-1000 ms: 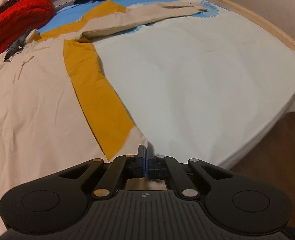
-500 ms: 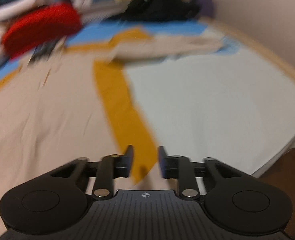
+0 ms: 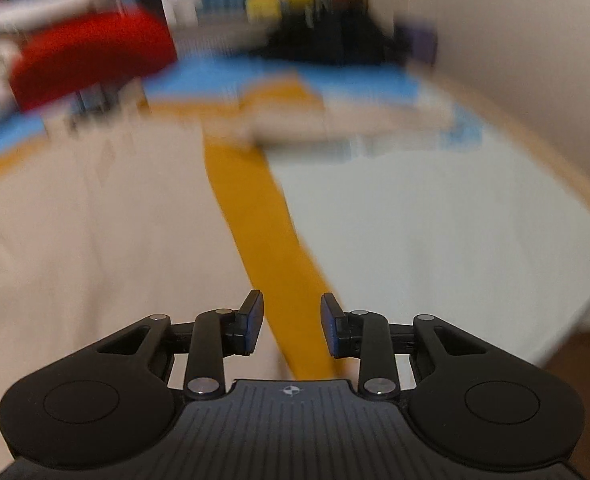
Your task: Fold large clothes
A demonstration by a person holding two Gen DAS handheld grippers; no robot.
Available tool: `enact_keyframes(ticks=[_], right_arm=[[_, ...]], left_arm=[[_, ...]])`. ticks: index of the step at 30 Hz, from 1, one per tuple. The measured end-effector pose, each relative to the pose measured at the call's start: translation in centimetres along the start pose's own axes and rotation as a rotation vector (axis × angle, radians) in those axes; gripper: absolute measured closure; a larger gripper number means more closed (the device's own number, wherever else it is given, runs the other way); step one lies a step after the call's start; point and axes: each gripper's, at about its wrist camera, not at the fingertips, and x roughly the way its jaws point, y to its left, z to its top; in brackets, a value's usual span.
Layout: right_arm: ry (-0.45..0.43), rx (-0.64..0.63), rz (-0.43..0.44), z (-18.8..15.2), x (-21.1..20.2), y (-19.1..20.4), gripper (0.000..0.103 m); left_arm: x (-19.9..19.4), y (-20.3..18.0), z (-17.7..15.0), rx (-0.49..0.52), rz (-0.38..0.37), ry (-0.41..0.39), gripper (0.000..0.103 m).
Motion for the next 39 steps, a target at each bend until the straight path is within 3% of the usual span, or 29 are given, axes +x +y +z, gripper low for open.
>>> enact_keyframes(ticks=[3, 7, 11, 14, 17, 18, 20, 21, 22, 23, 28, 32, 34, 36, 39], right_arm=[[-0.190, -0.011, 0.034, 1.6, -2.9, 1.2, 0.070], [-0.330, 0.008, 0.070, 3.5, -4.9, 2.2, 0.070], [-0.411, 0.021, 0.121, 4.9, -5.8, 3.1, 0.070], [-0.444, 0.015, 0.138, 5.4, -6.4, 3.5, 0.068], [-0.486, 0.026, 0.153, 6.7, -6.7, 4.0, 0.063], [-0.511, 0.020, 0.147, 7.2, -6.9, 4.5, 0.061], [-0.556, 0.011, 0.145, 8.0, -7.2, 5.0, 0.046], [-0.569, 0.005, 0.152, 8.6, -7.1, 5.4, 0.043], [-0.567, -0.012, 0.170, 9.5, -6.7, 6.0, 0.037], [-0.554, -0.042, 0.189, 10.3, -6.0, 6.7, 0.036], [-0.543, -0.103, 0.245, 15.1, -2.6, 11.4, 0.036], [-0.524, -0.087, 0.304, 18.4, -0.2, 14.9, 0.036], [-0.541, -0.096, 0.339, 18.2, 1.0, 16.0, 0.036], [-0.526, -0.108, 0.362, 17.4, 2.4, 16.7, 0.037], [-0.407, -0.093, 0.378, 16.6, 4.8, 17.6, 0.040]], left_arm=[[-2.1, -1.5, 2.3, -0.006, -0.059, -0.105, 0.033], [-3.9, -3.5, 8.1, -0.021, -0.139, -0.217, 0.032], [-4.9, -5.2, 15.4, -0.055, -0.198, -0.319, 0.032], [-4.2, -5.5, 19.8, -0.054, -0.225, -0.403, 0.023], [-0.5, -5.3, 21.4, -0.027, -0.148, -0.448, 0.022], [1.1, -4.8, 21.0, -0.030, -0.111, -0.446, 0.021], [5.0, -3.3, 19.2, -0.067, -0.038, -0.399, 0.022], [7.0, -2.8, 18.5, -0.077, 0.001, -0.337, 0.027], [9.1, -2.2, 18.1, -0.090, 0.047, -0.260, 0.038], [10.4, -1.6, 18.0, -0.107, 0.061, -0.225, 0.040], [13.4, 2.3, 19.0, -0.215, 0.117, -0.211, 0.043], [14.9, 6.9, 19.3, -0.292, 0.160, -0.179, 0.056], [15.9, 9.4, 19.1, -0.323, 0.194, -0.149, 0.069], [16.5, 11.8, 18.4, -0.369, 0.215, -0.119, 0.070], [17.5, 15.6, 17.8, -0.461, 0.247, -0.085, 0.070]])
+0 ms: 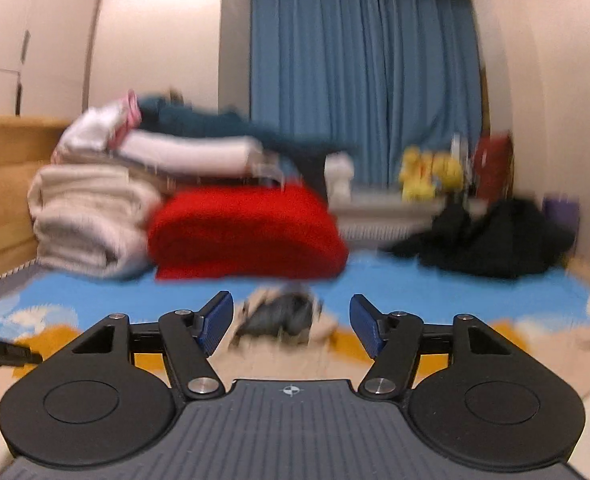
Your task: Fold large clothes
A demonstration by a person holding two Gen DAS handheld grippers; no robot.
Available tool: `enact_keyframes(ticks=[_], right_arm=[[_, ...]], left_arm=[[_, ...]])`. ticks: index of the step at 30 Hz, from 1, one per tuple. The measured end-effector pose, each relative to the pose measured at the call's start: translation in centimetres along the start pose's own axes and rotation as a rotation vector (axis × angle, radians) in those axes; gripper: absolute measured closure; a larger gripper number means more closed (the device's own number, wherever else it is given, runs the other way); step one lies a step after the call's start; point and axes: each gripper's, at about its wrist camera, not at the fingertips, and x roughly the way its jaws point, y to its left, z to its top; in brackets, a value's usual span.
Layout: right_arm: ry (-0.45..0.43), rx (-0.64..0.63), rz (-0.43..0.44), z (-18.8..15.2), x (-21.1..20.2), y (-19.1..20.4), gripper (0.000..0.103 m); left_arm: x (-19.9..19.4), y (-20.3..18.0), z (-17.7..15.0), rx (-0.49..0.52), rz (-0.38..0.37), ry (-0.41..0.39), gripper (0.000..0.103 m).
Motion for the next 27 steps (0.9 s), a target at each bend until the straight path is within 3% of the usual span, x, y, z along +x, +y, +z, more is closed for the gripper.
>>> enact_keyframes(ticks=[3, 7, 8, 13, 19, 26, 27], right_arm=[[0.066, -0.011, 0.064, -1.2, 1.0, 0.4, 0.049], [0.108, 0.001, 0.130, -0.9, 2.3, 0.7, 0.089], [0.115, 0.004, 0.140, -0.7, 2.5, 0.7, 0.092], [0.147, -0.001, 0.162, -0.7, 3.6, 1.0, 0.092], [0.226, 0.018, 0.163, -1.6, 5.6, 1.2, 0.091], [0.280, 0.003, 0.177, -2.6, 6.9, 1.7, 0.091], [0.287, 0.005, 0.178, -2.7, 7.1, 1.7, 0.091]], left_arm=[[1.4, 3.5, 0.9, -0.113, 0.062, 0.032, 0.069], [2.7, 8.7, 1.7, -0.239, 0.160, 0.057, 0.058], [3.0, 10.0, 1.8, -0.278, 0.179, 0.067, 0.058], [3.7, 15.6, 1.5, -0.457, 0.247, 0.117, 0.054], [3.8, 21.3, 1.2, -0.644, 0.290, 0.101, 0.054], [4.0, 25.4, 1.3, -0.693, 0.329, -0.005, 0.057], [4.0, 25.6, 1.3, -0.708, 0.334, -0.012, 0.067]])
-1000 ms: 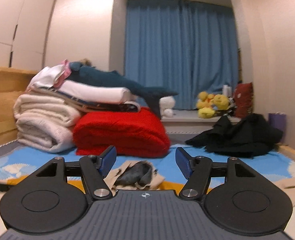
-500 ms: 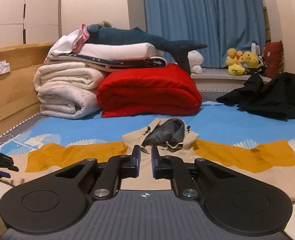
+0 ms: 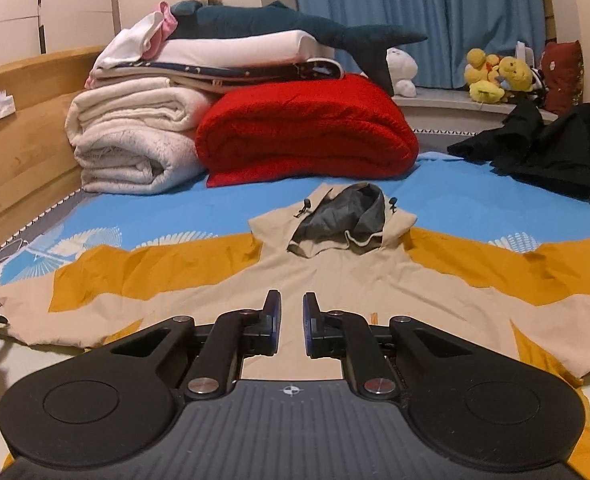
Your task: Fold large clothes
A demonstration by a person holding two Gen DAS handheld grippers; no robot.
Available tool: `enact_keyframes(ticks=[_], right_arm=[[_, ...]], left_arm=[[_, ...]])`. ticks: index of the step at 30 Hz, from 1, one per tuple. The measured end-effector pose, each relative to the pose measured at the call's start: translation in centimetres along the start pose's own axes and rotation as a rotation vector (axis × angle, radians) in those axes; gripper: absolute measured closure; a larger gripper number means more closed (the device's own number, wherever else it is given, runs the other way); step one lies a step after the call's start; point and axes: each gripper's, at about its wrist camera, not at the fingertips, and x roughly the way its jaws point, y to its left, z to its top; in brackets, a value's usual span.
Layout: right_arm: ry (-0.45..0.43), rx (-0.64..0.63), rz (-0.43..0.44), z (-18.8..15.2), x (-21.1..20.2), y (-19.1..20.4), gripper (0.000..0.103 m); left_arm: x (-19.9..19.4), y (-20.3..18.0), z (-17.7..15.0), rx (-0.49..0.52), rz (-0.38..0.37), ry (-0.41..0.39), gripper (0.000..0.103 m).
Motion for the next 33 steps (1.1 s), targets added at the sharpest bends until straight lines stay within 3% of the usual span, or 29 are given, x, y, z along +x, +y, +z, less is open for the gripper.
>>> enact_keyframes(ticks=[1, 3, 7, 10, 13, 16, 18, 19, 23, 25, 26, 28, 30, 33], right_arm=[[0.006, 0.006, 0.002, 0.0, 0.2, -0.1, 0.091], [0.024, 0.023, 0.003, -0.1, 0.6, -0.2, 0.091], [0.053, 0.042, 0.019, -0.1, 0.7, -0.3, 0.093], [0.052, 0.031, 0.017, 0.0, 0.3, -0.4, 0.096], [0.058, 0.049, 0.007, 0.4, -0.3, -1.1, 0.097], [0.055, 0.071, -0.017, 0.9, -1.1, -2.2, 0.097], [0.053, 0.094, -0.035, 1.2, -1.7, -3.1, 0.097], [0.053, 0.109, -0.042, 1.3, -1.9, -3.6, 0.097], [0.059, 0.169, -0.077, 1.5, -2.9, -5.5, 0.096], [0.060, 0.200, -0.115, 1.5, -3.2, -6.5, 0.095], [0.061, 0.215, -0.130, 1.5, -3.3, -7.0, 0.095], [0.072, 0.255, -0.148, 1.4, -3.3, -8.2, 0.094], [0.077, 0.295, -0.156, 1.4, -3.3, -9.2, 0.094], [0.077, 0.311, -0.163, 1.4, -3.0, -10.0, 0.094]], left_arm=[[-0.1, 0.1, 0.0, -0.007, 0.003, -0.006, 0.091], [0.1, -0.1, 0.2, 0.001, -0.017, -0.012, 0.102], [-2.7, -3.1, 0.3, 0.103, -0.063, -0.135, 0.103], [-6.7, -7.0, -0.2, 0.208, -0.140, -0.219, 0.103], [-12.3, -12.7, -2.8, 0.383, -0.294, -0.286, 0.103], [-19.1, -18.1, -9.3, 0.660, -0.502, -0.342, 0.103], [-22.7, -20.6, -14.4, 0.797, -0.638, -0.299, 0.103], [-24.4, -21.8, -17.7, 0.873, -0.705, -0.235, 0.103], [-27.1, -23.7, -28.5, 1.154, -0.820, 0.124, 0.097], [-27.4, -22.9, -31.0, 1.202, -0.843, 0.271, 0.093], [-27.6, -22.4, -31.2, 1.198, -0.851, 0.289, 0.091], [-27.2, -21.3, -30.1, 1.157, -0.824, 0.244, 0.079], [-25.4, -20.7, -28.8, 1.084, -0.737, 0.203, 0.077], [-20.0, -20.6, -26.3, 0.976, -0.546, 0.246, 0.078]])
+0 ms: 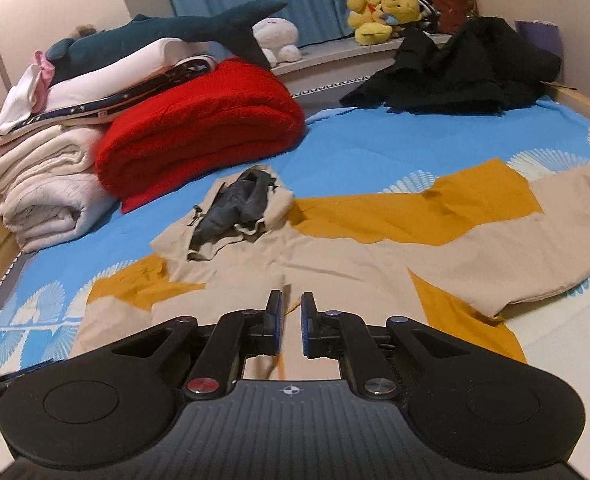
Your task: Fold large clothes
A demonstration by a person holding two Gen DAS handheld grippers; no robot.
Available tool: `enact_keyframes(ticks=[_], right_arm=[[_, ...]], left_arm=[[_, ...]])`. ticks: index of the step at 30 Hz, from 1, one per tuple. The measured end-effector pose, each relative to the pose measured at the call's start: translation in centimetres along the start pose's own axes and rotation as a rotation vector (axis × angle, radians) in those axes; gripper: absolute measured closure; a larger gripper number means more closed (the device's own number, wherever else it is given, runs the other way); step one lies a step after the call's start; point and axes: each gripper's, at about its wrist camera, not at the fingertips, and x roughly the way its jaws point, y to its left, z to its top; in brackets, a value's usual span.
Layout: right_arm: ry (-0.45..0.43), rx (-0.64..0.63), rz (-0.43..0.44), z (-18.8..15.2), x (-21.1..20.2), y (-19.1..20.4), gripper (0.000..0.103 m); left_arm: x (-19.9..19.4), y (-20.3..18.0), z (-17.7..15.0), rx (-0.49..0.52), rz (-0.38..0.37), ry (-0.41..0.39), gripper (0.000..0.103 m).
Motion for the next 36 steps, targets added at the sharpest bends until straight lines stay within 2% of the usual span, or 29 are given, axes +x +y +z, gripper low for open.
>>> enact_keyframes(ticks=[2, 6, 9, 12, 16, 18, 20, 21, 23, 25, 28, 31, 33, 34, 36], right_arm=[[0.006, -0.001, 0.001, -0.1, 0.6, -0.1, 0.094], [0.049, -0.033, 0.037, -1.0, 2.3, 1.0, 0.094], [0.079, -0.103, 0.072, -2.1, 3.6, 3.0, 0.094], [0.111, -0.176, 0.098, -3.1, 5.1, 4.9, 0.094], [0.136, -0.344, 0.122, -4.8, 6.8, 7.6, 0.094], [0.129, -0.447, 0.125, -5.9, 7.4, 8.9, 0.088], [0.121, -0.532, 0.126, -6.9, 8.0, 9.9, 0.075], [0.118, -0.576, 0.123, -7.5, 8.4, 10.4, 0.073], [0.118, -0.650, 0.110, -8.5, 9.2, 11.2, 0.059], [0.113, -0.720, 0.090, -9.4, 9.9, 11.8, 0.051], [0.112, -0.808, 0.058, -10.7, 11.1, 12.5, 0.051], [0.118, -0.857, 0.004, -11.4, 12.2, 12.7, 0.056], [0.115, -0.895, -0.010, -11.9, 12.6, 12.7, 0.077], [0.111, -0.911, -0.012, -11.9, 12.6, 12.6, 0.101], [0.092, -0.876, -0.007, -11.3, 12.2, 12.4, 0.103]], left_arm=[[2.1, 2.2, 0.8, -0.049, 0.072, 0.050, 0.078], [4.5, 5.3, 2.2, -0.099, 0.167, 0.060, 0.078], [4.3, 7.3, 2.9, -0.175, 0.157, 0.068, 0.078], [3.9, 8.2, 3.2, -0.178, 0.169, 0.064, 0.078], [4.1, 9.2, 3.6, -0.197, 0.175, 0.087, 0.078], [4.3, 9.7, 3.6, -0.229, 0.166, 0.099, 0.078], [4.6, 10.1, 3.9, -0.246, 0.158, 0.107, 0.077], [4.7, 10.1, 3.9, -0.251, 0.155, 0.108, 0.077], [4.8, 10.4, 4.2, -0.264, 0.148, 0.113, 0.077], [5.0, 10.6, 4.3, -0.276, 0.145, 0.116, 0.077], [5.3, 10.7, 4.4, -0.281, 0.144, 0.125, 0.077], [5.5, 11.0, 4.4, -0.292, 0.144, 0.134, 0.077], [5.4, 11.0, 4.4, -0.296, 0.141, 0.134, 0.077], [5.4, 11.0, 4.5, -0.290, 0.142, 0.131, 0.077], [5.4, 10.8, 4.4, -0.278, 0.144, 0.130, 0.077]])
